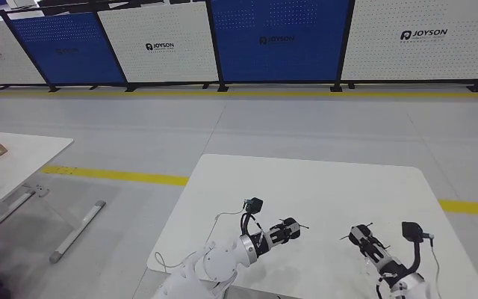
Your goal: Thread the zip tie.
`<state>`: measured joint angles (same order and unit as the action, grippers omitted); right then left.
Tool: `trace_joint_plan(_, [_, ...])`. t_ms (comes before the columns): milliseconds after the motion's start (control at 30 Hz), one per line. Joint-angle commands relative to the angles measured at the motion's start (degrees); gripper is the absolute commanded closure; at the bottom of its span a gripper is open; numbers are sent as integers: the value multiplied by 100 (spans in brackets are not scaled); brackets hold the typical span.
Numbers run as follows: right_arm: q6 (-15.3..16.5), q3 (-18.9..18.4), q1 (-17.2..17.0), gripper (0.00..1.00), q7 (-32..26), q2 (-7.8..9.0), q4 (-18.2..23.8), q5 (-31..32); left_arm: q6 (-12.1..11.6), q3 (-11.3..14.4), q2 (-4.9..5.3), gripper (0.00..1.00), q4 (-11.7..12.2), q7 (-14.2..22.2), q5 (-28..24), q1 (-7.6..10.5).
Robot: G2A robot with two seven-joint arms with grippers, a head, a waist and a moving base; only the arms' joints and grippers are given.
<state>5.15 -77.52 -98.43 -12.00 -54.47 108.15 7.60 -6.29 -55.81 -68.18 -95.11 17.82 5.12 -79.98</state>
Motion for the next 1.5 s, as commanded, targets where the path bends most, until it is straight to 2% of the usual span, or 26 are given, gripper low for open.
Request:
trace_joint_plan(0, [297,118,-88,100,577,-59,-17,-140,2,3,-1,100,-1,-9,0,-1])
trace_joint_plan(67, [509,294,-123,100,939,-114,-67,-174,9,51,-10,100,-22,-36,27,18])
trace_joint_plan(167, [576,715,-26,100,1566,-223,-208,167,-8,144,-32,100,-85,-124,111,72])
trace_joint_plan(300, [608,1023,148,100,2029,-332,-416,386,26,257,-57,100,-143,-338,353,113])
trace_joint_plan(733, [589,1023,159,100,2064,-347,-404,425,69,291,-61,100,-153,-363,448,133])
trace_joint_plan(800, [591,1163,185,100,2116,-391,-435,452,69,291,-61,100,-153,-363,448,133])
trace_joint_plan(967, [331,1623,508,100,2294,-539,-730,758,69,291,-61,100,-153,-363,448,133])
trace_joint_plan(1167, [298,1665,552,100,2346,-562,-763,781,74,289,-62,100,-149,-377,437,130])
trace_joint_plan(1267, [298,1665,552,100,2346,-562,-763,781,156,245,-74,100,-92,-468,252,127])
trace_joint_plan(1467, [298,1665,552,100,2346,-562,-763,781,172,179,-87,100,-35,-358,-162,158])
